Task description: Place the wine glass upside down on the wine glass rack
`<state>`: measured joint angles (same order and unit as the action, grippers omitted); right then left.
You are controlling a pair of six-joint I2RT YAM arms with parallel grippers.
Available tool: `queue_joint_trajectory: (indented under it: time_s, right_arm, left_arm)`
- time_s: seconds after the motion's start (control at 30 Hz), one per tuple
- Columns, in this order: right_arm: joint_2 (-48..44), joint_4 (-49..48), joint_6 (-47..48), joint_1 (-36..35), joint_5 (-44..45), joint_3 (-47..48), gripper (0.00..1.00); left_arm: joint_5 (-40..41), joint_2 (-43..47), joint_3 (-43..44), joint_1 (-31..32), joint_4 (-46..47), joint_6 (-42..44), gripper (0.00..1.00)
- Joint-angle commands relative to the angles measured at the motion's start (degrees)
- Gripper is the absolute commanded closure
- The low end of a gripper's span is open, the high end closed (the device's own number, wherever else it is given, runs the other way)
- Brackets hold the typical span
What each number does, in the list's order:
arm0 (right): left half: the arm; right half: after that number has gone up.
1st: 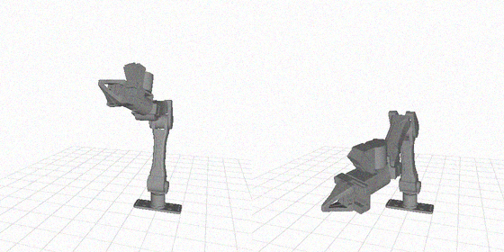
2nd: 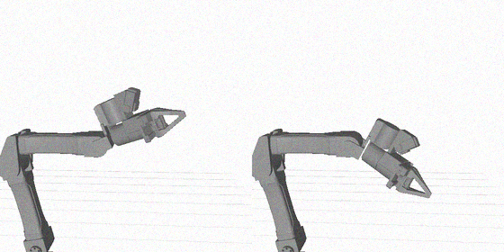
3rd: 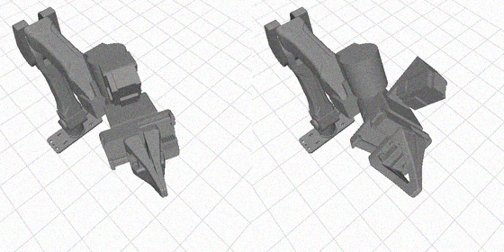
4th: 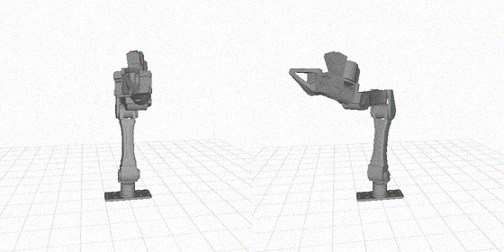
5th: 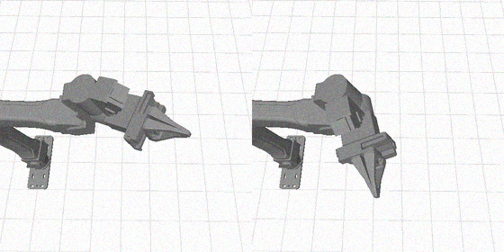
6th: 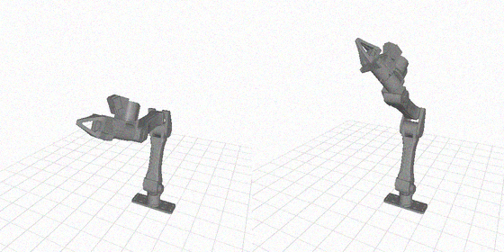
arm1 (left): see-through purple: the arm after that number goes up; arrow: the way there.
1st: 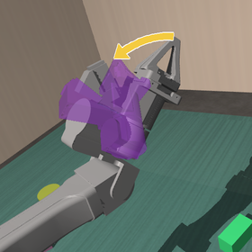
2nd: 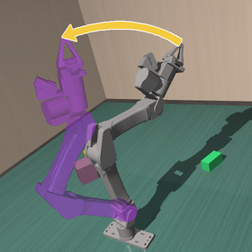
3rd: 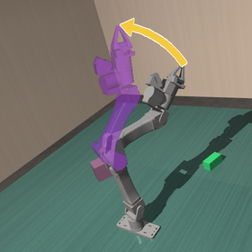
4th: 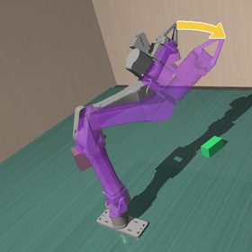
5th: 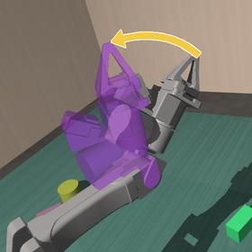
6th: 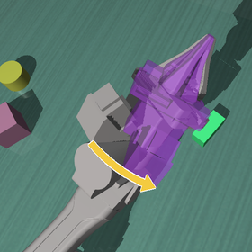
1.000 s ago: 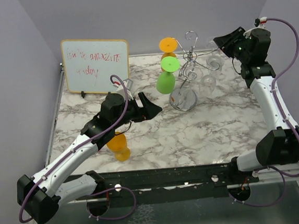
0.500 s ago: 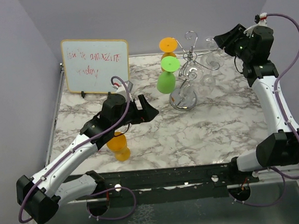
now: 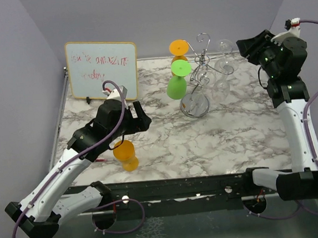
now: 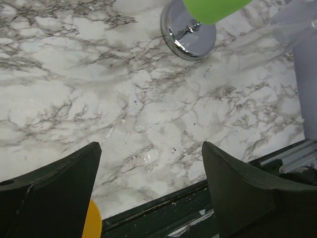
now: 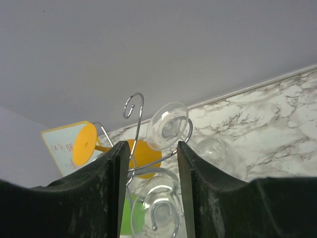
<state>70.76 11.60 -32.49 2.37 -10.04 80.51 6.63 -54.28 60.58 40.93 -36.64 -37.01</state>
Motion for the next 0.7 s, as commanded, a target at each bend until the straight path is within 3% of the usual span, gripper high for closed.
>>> queue_joint_trajectory:
  time_s: [0.0,0.17,0.47,0.67]
  right_arm:
    - [-6.26,2.71,1.69,0.29,3.57,-3.75,0.52]
    - [-11.50,4.18,1.56,0.33,3.86,-8.29,0.52]
    - [-17.43,7.73,0.15,0.31,5.66,-14.64,0.52]
    - [-19.83,8.68,-1.61,0.34,7.99,-17.58,0.52]
  left_arm:
    - [6.15,-0.84,6.87,-0.23,-17.16,0.58,0.19]
    - [3.97,-2.84,10.88,-0.26,-26.88,2.03,0.22]
    - [-1.50,-4.69,6.24,-0.21,-29.21,4.35,0.27]
    - [-2.81,-8.50,3.45,-0.24,-27.35,5.37,0.47]
